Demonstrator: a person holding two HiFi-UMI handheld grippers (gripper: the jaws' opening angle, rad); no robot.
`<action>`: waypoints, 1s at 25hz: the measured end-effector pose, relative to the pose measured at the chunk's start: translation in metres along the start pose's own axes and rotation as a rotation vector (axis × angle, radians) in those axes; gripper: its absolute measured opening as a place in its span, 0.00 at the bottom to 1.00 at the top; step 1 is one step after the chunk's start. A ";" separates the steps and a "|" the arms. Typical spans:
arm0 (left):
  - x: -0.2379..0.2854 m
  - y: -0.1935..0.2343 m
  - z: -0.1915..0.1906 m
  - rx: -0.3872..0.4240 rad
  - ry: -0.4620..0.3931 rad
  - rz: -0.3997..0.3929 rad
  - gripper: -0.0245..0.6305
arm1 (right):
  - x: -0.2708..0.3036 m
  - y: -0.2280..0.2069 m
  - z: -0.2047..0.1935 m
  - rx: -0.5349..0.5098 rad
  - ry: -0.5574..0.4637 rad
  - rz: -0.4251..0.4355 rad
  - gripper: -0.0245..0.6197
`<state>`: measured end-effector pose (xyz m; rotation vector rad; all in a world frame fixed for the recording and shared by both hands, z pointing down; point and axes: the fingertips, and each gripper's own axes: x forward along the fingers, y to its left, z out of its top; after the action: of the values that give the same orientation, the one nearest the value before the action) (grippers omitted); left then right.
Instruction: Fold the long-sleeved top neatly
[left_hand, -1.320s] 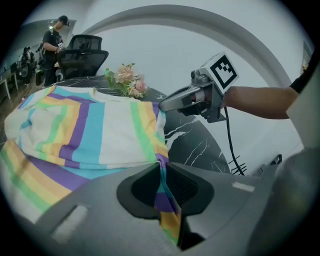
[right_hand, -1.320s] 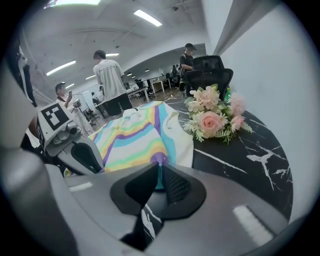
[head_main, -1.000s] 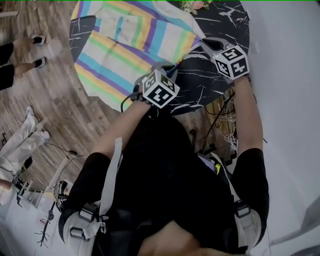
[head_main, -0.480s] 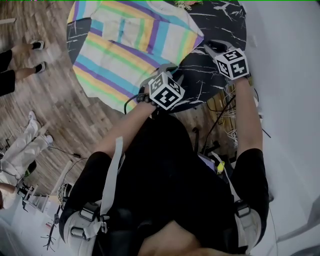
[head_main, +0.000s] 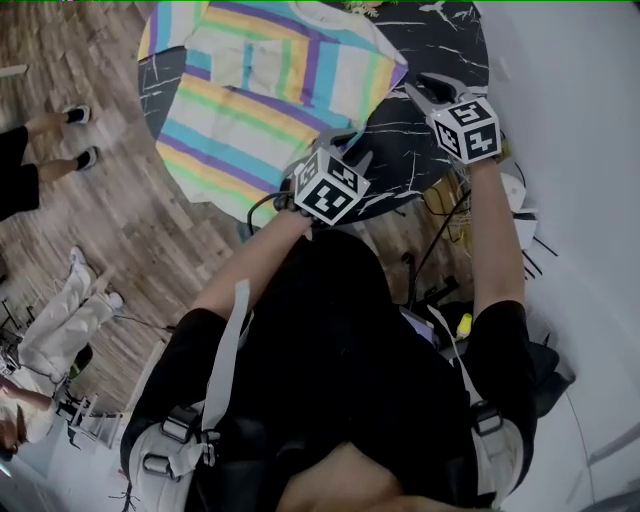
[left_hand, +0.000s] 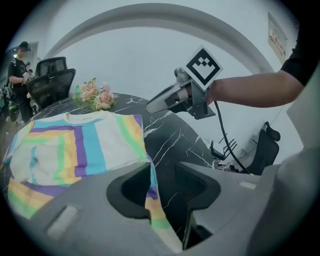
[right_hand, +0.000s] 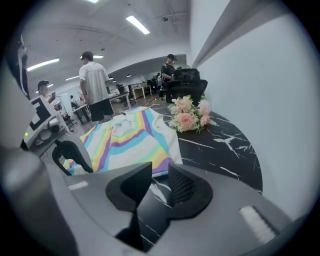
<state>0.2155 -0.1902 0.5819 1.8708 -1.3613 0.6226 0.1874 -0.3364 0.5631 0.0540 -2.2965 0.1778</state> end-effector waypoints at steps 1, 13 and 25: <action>-0.005 0.001 -0.002 0.003 -0.008 -0.006 0.28 | -0.004 0.007 0.004 0.010 -0.016 -0.010 0.20; -0.123 0.104 -0.058 0.056 -0.043 -0.022 0.28 | 0.017 0.151 0.069 0.127 -0.139 -0.106 0.20; -0.258 0.262 -0.123 0.047 -0.026 0.060 0.27 | 0.106 0.286 0.181 0.142 -0.206 -0.096 0.20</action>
<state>-0.1115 0.0137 0.5391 1.8868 -1.4358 0.6676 -0.0447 -0.0778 0.4905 0.2665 -2.4759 0.2974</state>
